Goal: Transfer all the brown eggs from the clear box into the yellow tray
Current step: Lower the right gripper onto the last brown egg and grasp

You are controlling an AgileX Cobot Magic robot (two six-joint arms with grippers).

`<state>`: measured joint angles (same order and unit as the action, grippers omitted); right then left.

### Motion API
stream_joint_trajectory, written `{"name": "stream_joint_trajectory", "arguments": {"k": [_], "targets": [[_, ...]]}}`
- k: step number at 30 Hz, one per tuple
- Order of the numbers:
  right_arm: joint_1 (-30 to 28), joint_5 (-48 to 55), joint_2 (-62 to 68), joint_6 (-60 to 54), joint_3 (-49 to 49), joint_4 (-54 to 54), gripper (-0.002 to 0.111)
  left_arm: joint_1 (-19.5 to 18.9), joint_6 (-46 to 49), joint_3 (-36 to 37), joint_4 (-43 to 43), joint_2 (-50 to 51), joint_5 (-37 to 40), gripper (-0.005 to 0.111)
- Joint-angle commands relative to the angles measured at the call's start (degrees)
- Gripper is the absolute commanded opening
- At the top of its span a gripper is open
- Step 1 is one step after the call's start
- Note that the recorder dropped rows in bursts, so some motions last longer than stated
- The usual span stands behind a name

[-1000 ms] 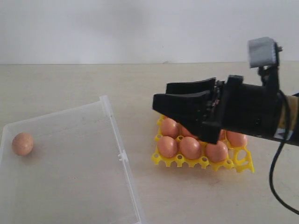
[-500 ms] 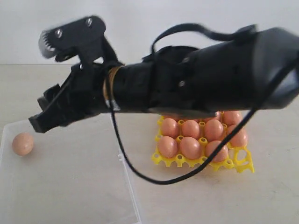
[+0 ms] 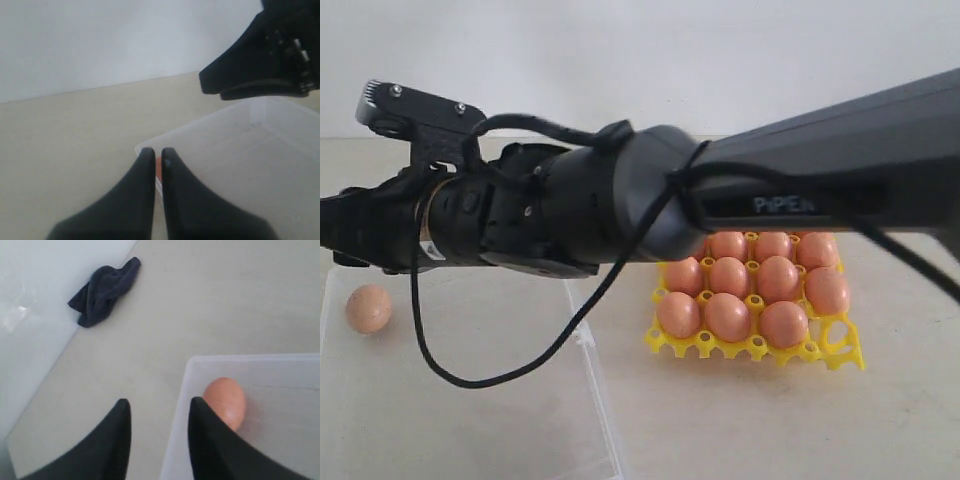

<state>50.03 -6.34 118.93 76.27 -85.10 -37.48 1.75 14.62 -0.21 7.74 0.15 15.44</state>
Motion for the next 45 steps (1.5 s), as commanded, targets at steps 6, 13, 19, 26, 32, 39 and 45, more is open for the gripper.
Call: {"name": "stream_joint_trajectory", "arguments": {"k": [6, 13, 19, 26, 32, 39, 45], "targets": [[-0.3, -16.8, 1.6, 12.4, -1.9, -39.5, 0.003, 0.2, 0.0, 0.2, 0.4, -0.2, -0.4, 0.004], [-0.5, -19.1, 1.5, 36.0, 0.1, -62.5, 0.003, 0.2, 0.0, 0.2, 0.4, -0.2, -0.4, 0.004], [-0.4, -14.5, 1.5, 24.1, 0.1, -62.5, 0.003, 0.2, 0.0, 0.2, 0.4, -0.2, -0.4, 0.004], [0.1, -0.6, 0.2, -8.0, 0.1, -62.5, 0.003, 0.2, 0.0, 0.2, 0.4, -0.2, -0.4, 0.004], [1.9, 38.3, -1.0, -36.0, 0.1, -62.5, 0.003, 0.2, 0.0, 0.2, 0.4, -0.2, -0.4, 0.004], [-5.2, 62.9, -2.6, -39.1, -1.7, -33.1, 0.0, 0.2, 0.0, 0.2, 0.4, -0.2, -0.4, 0.004], [-18.2, 41.2, -9.6, -104.4, -2.2, 63.2, 0.0, 0.2, 0.0, 0.2, 0.4, -0.2, -0.4, 0.004]]}}
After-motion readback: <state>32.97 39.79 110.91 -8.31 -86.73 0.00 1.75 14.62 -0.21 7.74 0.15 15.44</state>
